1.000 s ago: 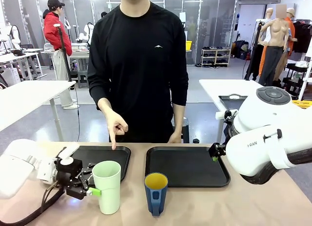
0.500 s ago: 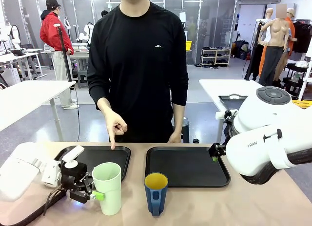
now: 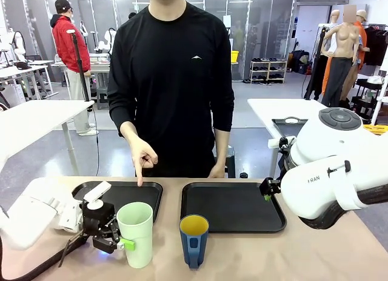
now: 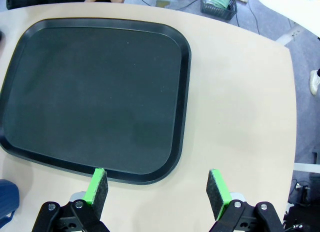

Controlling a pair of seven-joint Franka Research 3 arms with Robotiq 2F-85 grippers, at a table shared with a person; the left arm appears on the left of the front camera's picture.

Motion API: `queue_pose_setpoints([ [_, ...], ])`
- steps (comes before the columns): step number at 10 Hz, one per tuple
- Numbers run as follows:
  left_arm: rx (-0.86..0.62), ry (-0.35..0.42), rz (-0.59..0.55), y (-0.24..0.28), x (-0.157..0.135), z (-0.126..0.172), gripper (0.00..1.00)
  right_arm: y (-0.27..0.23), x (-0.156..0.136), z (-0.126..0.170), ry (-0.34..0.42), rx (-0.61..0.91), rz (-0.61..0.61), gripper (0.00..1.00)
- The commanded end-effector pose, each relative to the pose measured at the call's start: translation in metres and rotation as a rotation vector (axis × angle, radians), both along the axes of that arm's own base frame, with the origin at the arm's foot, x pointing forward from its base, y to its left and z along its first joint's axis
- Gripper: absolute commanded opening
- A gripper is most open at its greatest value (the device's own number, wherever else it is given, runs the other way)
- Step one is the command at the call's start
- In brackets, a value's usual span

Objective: Sort and store the cups by type.
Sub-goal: Pick up the Reusable plastic cup.

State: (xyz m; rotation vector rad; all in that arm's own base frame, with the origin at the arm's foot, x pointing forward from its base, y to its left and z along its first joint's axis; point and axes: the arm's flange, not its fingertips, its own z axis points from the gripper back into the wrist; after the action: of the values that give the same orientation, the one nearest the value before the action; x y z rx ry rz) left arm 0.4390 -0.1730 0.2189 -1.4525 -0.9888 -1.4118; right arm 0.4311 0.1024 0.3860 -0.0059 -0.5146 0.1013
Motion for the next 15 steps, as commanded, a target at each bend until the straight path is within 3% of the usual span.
queue_pose_setpoints([
  [1,-0.047,-0.051,-0.021,0.006,-0.011,-0.031,0.92,0.0,0.001,-0.001,0.001,-0.004,0.008,1.0],
  [6,-0.048,-0.059,-0.049,0.006,-0.016,-0.031,0.42,0.0,0.001,-0.001,0.001,-0.004,0.008,1.0],
  [7,-0.048,-0.092,-0.056,0.006,-0.024,-0.024,0.34,0.0,0.001,-0.001,0.001,-0.004,0.008,1.0],
  [11,-0.071,-0.13,0.009,0.029,-0.037,0.019,0.34,0.0,0.001,-0.001,0.001,-0.004,0.008,1.0],
  [15,-0.088,-0.146,0.013,0.044,-0.036,0.023,0.34,0.0,0.001,-0.001,0.001,-0.004,0.008,1.0],
])
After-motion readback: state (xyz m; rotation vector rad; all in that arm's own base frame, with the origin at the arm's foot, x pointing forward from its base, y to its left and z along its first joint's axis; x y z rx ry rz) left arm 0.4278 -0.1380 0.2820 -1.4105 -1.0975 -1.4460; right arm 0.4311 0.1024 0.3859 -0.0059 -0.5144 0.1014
